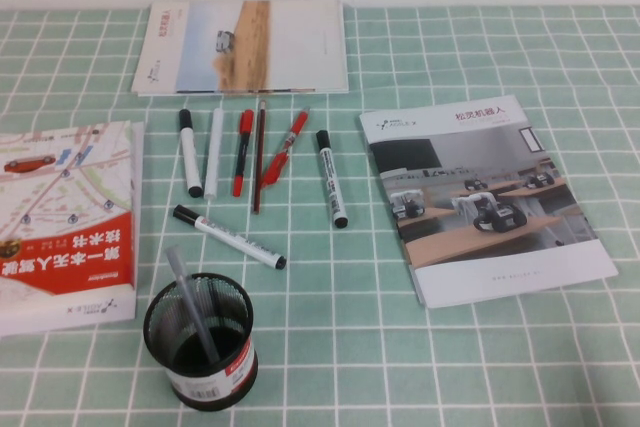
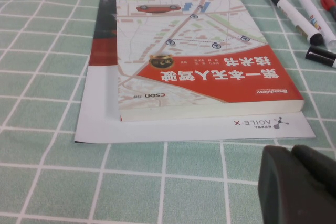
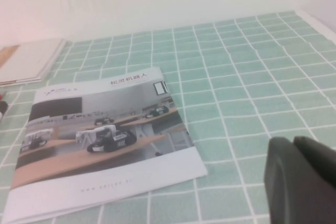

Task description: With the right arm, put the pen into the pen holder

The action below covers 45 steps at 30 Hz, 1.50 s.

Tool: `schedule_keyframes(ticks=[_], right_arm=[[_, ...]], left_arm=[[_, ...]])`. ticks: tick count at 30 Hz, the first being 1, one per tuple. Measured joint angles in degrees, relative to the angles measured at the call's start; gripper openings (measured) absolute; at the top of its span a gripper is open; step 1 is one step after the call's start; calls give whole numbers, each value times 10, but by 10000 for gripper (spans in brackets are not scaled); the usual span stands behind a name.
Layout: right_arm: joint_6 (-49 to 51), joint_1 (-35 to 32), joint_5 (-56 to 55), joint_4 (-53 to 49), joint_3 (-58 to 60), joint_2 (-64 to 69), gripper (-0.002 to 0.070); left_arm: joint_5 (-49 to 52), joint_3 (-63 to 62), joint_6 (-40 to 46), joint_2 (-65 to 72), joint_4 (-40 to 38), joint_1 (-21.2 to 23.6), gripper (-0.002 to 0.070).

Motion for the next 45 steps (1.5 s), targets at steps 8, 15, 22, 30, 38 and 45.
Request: schedule_keyframes(ticks=[8, 15, 22, 30, 38, 45], right_arm=[[-2, 0, 8, 6, 1, -1, -19], [-212, 0, 55, 165, 1, -1, -19], [-378, 0, 85, 277, 3, -1, -19], [-390, 0, 85, 290, 3, -1, -19], [-390, 0, 85, 291, 3, -1, -19], [-390, 0, 85, 294, 3, -1, -19]], left_arm=[[0, 0, 0, 0, 0, 0, -4], [0, 0, 0, 0, 0, 0, -4], [0, 0, 0, 0, 0, 0, -4], [0, 0, 0, 0, 0, 0, -4], [0, 0, 0, 0, 0, 0, -4], [0, 0, 0, 0, 0, 0, -4]])
